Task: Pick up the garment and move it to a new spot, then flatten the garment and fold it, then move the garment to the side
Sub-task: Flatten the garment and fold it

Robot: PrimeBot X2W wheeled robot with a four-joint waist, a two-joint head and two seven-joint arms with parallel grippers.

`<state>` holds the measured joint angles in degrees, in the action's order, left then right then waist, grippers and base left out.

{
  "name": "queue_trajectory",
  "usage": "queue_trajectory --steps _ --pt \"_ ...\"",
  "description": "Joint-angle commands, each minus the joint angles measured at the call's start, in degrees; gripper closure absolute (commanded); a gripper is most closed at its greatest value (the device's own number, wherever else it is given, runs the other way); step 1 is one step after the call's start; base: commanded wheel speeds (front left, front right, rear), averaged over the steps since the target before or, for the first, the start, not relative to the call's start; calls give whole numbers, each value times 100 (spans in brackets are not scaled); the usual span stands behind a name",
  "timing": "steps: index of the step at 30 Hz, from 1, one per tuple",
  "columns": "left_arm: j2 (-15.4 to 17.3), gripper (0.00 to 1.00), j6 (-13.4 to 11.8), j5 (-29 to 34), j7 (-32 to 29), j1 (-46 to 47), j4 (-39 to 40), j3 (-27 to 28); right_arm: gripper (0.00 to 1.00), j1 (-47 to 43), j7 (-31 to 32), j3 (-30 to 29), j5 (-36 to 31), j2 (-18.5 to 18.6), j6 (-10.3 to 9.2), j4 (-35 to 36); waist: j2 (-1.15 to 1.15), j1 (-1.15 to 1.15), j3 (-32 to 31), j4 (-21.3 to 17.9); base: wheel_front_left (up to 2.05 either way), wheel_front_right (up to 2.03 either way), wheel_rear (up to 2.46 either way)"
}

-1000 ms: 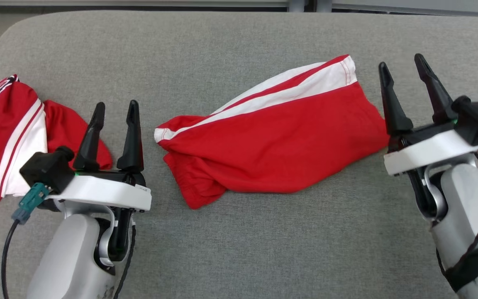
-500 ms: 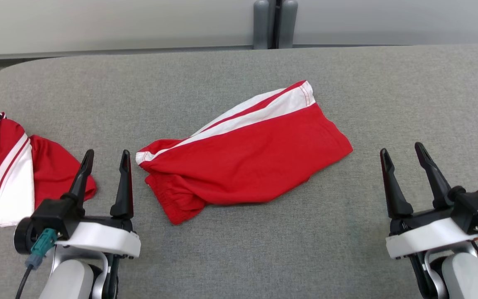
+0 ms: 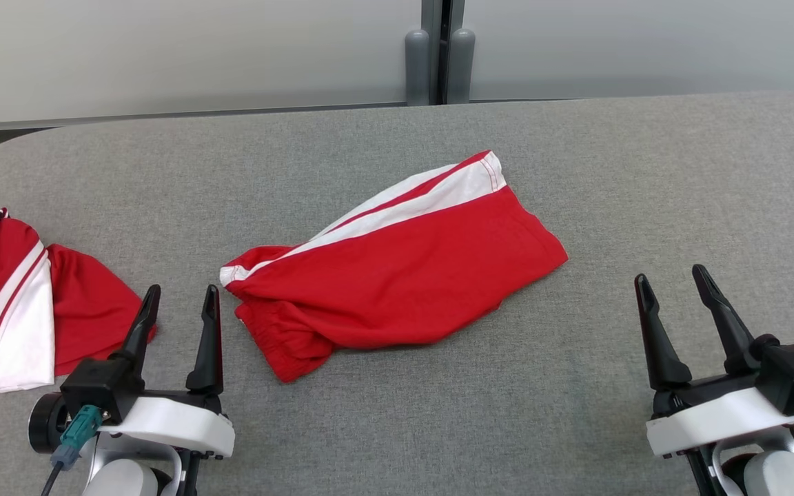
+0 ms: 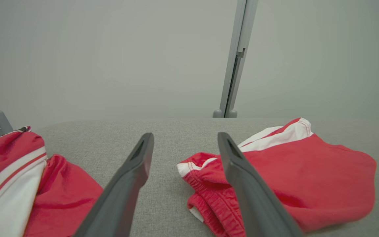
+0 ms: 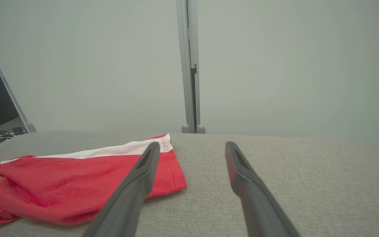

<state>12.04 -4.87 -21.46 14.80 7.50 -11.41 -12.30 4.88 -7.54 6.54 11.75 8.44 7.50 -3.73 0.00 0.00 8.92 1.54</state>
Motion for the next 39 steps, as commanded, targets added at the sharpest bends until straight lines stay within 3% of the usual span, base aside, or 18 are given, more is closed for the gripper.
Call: queue_trajectory --steps 1,9,16,26,32,36,37,38,39 --pt "32 0 -24 -29 -2 -11 9 3 0 -35 26 -10 -29 9 -2 30 0 0 -6 -1 0 0 0" --pt "52 0 -31 -31 -53 82 29 -50 0 -47 110 -58 -21 -7 -2 60 0 0 42 62 0 0 0" --pt "-43 0 36 -23 -71 404 119 -169 0 359 328 -116 1 165 -2 -293 0 0 443 391 0 0 0" --pt "-301 0 179 15 16 891 3 -268 0 1954 466 502 261 372 -2 -2121 0 0 1144 772 0 0 0" --pt "-391 0 274 72 36 1038 -147 -264 0 2511 629 932 613 248 -1 -3207 0 0 1224 835 0 0 0" --pt "-409 0 292 94 39 1094 -197 -232 3 2650 754 1274 912 159 0 -3490 0 0 1221 805 0 0 0" --pt "-418 0 307 101 40 1096 -199 -223 54 2689 789 1357 1021 139 0 -3560 0 0 1215 788 0 0 0" --pt "-422 0 319 118 41 1091 -199 -211 70 2743 788 1436 1101 146 0 -3632 0 0 1212 769 0 0 0" --pt "-428 0 335 134 40 1085 -201 -204 100 2787 794 1502 1195 147 0 -3688 0 0 1211 755 0 0 0"
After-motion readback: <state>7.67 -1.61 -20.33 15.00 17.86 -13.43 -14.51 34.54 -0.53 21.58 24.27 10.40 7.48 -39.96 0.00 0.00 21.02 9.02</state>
